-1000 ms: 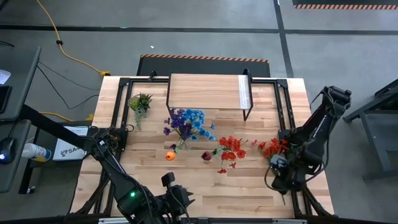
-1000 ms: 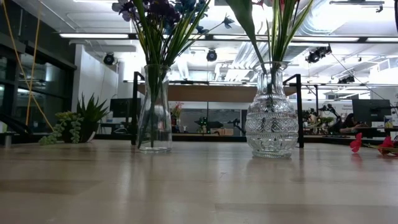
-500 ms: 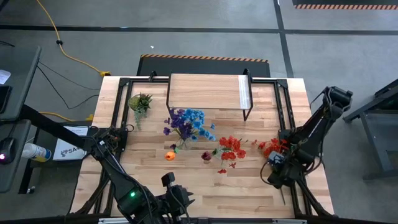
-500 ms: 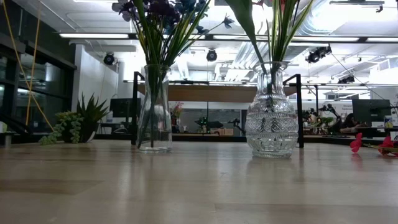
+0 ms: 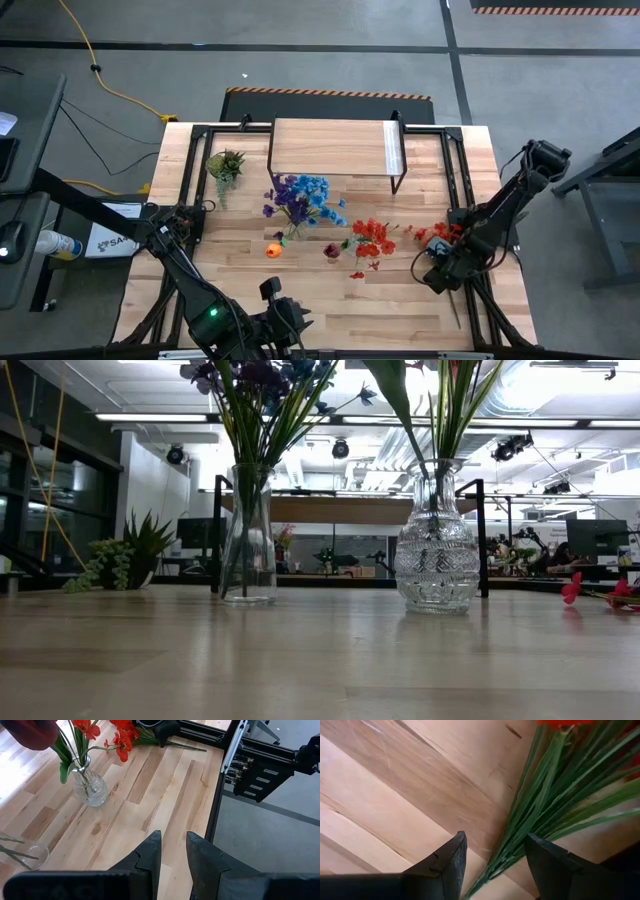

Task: Pick and place flowers into a vace then onto a shelf
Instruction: Put the red flower into the right transparent crystal vase

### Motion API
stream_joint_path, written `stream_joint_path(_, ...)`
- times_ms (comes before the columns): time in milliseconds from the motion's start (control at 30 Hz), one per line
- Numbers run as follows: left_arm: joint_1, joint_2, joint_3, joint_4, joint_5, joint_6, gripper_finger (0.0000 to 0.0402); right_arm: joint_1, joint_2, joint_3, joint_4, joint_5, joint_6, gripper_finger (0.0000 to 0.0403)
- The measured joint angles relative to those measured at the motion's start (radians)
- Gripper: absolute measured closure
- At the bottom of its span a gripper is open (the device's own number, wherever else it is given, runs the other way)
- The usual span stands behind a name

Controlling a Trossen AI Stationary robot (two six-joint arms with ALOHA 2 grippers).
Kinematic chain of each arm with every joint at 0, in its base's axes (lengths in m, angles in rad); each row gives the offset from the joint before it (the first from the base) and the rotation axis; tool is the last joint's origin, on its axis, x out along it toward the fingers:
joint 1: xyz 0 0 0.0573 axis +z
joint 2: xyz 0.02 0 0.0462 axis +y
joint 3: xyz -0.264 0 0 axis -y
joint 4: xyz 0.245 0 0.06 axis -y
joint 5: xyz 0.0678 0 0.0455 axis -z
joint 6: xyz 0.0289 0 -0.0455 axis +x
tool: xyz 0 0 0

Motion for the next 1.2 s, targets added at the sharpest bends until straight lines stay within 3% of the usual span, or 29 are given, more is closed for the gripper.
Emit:
stream_joint_path(300, 0.0, 0.0, 0.0, -0.001, 0.0, 0.0, 0.0277, -0.038, 0.0, -0.01, 0.019, -0.021, 0.005, 0.0232)
stream_joint_path(700, 0.0, 0.0, 0.0, -0.001, 0.0, 0.0, 0.0277, -0.083, 0.0, -0.01, 0.024, -0.029, 0.001, 0.0392)
stream_joint_path(1200, 0.0, 0.0, 0.0, -0.001, 0.001, 0.0, 0.0277, -0.125, -0.001, 0.033, 0.089, -0.044, -0.004, 0.04)
